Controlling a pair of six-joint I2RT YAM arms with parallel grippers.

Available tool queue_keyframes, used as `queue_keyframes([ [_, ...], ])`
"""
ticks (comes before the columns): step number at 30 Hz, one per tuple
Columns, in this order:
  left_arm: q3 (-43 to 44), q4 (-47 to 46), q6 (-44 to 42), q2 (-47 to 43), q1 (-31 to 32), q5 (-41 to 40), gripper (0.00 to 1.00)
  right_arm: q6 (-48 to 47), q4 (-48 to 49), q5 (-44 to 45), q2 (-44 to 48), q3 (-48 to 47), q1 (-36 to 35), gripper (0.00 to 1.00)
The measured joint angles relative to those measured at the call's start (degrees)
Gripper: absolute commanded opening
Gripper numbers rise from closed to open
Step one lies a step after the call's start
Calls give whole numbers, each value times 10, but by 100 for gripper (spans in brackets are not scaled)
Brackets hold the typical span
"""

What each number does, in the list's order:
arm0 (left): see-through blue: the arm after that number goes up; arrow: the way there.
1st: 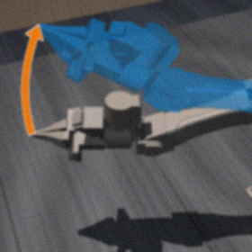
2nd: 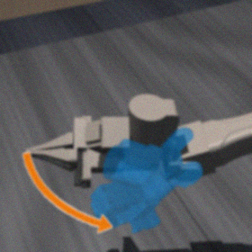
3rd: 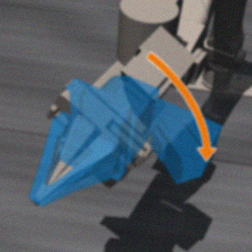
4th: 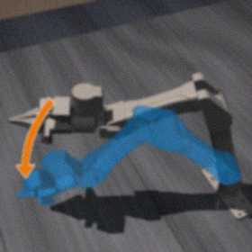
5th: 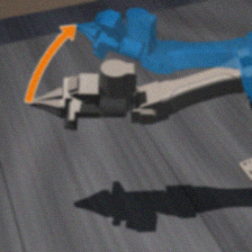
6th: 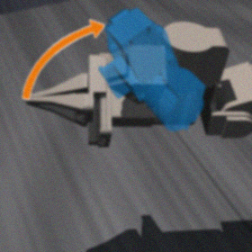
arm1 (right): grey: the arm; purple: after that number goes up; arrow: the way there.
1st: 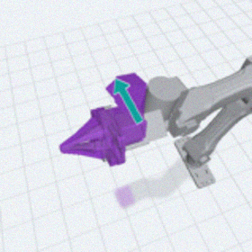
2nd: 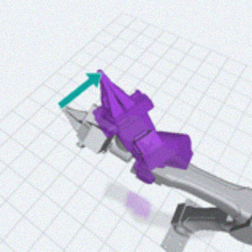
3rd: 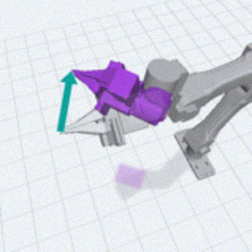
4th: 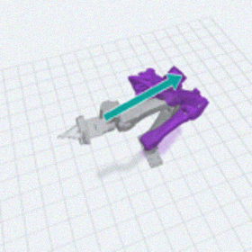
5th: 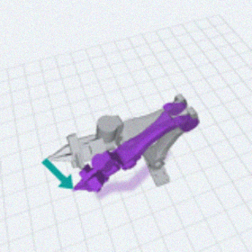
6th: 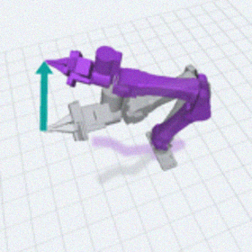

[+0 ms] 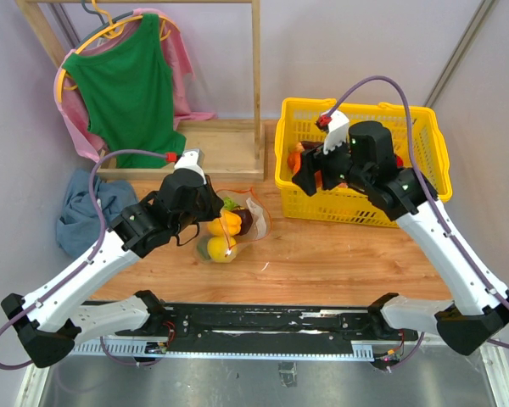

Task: Place the food in the zip-top bag and seal the zipper
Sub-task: Pick up the fake fruit from the bin, then place the fake fruit in the zipper food storage bag.

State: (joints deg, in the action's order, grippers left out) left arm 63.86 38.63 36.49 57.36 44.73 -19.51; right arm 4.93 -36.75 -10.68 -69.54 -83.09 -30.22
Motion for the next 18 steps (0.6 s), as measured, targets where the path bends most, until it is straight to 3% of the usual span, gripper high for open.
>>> queue_keyframes([
  [11, 0, 0, 2, -1, 0, 0, 0, 0, 92, -23, 2, 57, -155, 56],
  [18, 0, 0, 2, -5, 0, 0, 0, 5, 159, -33, -43, 99, -206, 67],
])
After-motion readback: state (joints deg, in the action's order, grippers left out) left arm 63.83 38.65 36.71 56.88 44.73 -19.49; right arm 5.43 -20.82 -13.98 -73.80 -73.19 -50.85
